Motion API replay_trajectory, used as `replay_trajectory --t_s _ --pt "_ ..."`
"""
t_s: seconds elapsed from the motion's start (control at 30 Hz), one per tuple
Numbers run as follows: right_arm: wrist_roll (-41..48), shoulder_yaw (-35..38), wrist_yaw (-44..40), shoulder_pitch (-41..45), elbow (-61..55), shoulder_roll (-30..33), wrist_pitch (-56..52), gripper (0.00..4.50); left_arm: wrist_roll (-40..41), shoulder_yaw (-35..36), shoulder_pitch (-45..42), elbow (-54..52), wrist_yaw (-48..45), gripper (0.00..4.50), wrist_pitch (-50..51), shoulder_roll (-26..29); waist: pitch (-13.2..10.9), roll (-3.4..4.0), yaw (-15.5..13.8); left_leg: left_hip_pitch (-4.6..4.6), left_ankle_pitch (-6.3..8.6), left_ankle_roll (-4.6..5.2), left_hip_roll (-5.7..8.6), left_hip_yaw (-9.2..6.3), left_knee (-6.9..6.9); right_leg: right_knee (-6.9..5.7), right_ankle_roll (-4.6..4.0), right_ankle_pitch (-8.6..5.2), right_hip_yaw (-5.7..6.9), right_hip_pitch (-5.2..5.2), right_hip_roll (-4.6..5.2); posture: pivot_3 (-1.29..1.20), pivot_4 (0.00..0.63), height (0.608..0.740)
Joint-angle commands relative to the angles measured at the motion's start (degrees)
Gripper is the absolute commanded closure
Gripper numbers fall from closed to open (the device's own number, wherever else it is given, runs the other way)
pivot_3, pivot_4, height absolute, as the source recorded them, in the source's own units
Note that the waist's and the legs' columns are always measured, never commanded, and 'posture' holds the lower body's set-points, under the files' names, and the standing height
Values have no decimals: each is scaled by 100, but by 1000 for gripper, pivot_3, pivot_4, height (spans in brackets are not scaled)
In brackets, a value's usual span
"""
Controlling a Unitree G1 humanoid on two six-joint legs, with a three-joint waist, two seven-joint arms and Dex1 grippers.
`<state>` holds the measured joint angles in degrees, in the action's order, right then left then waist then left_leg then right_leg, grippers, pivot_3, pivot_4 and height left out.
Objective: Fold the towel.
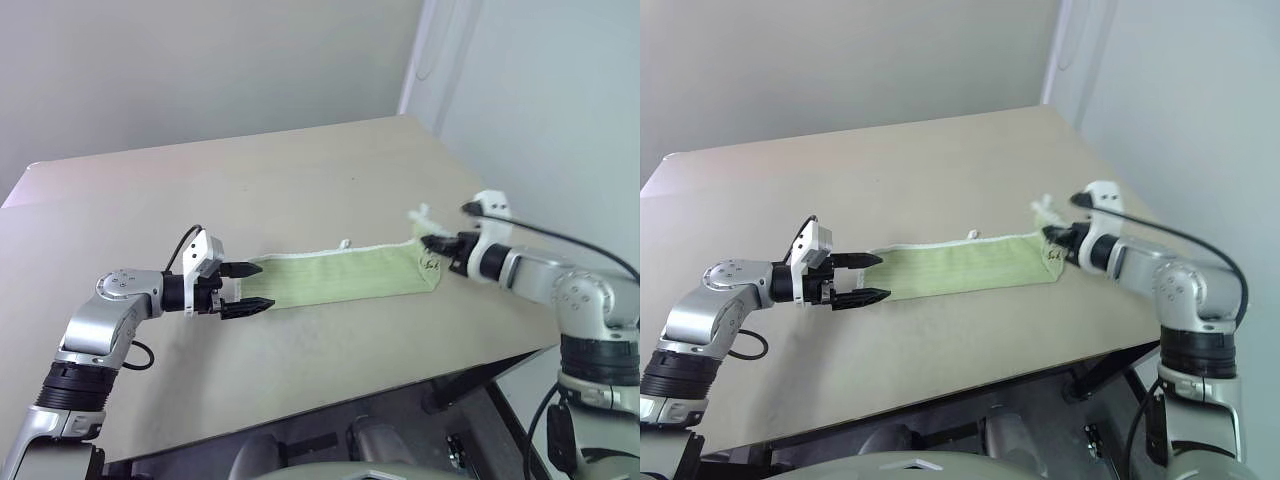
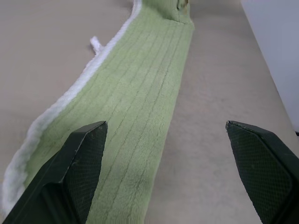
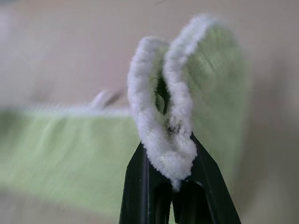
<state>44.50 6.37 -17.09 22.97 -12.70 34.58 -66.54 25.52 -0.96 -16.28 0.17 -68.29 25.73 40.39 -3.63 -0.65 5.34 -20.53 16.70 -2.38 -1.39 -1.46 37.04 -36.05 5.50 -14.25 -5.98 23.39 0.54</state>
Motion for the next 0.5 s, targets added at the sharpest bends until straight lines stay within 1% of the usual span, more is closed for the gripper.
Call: replay_trajectory --t_s 0.03,0.17,0.27,0.5 --pt "-327 -580 -314 -22 -539 25 331 4473 -17 58 -89 -36 16 220 -101 13 -1 -1 5 0 0 0 0 1 2 0 0 0 0 0 0 0 0 740" --pt "-677 -1037 -270 134 -424 -396 544 4473 -66 -11 -109 -25 5 220 -138 -17 -1 -8 24 6 0 0 0 5 12 -3 0 1 -1 -3 2 0 0 740" --pt "-864 -1180 -233 274 -235 -715 563 4473 -64 0 -123 -27 17 220 -118 -33 -1 -8 22 6 0 0 -1 3 10 -7 -1 1 0 -1 -1 0 0 740" --pt "-1191 -1370 -325 336 35 -1040 466 4473 -121 34 -110 90 -10 220 -193 -47 -1 -11 10 -3 0 0 1 3 9 -4 -2 2 0 0 2 0 0 740"
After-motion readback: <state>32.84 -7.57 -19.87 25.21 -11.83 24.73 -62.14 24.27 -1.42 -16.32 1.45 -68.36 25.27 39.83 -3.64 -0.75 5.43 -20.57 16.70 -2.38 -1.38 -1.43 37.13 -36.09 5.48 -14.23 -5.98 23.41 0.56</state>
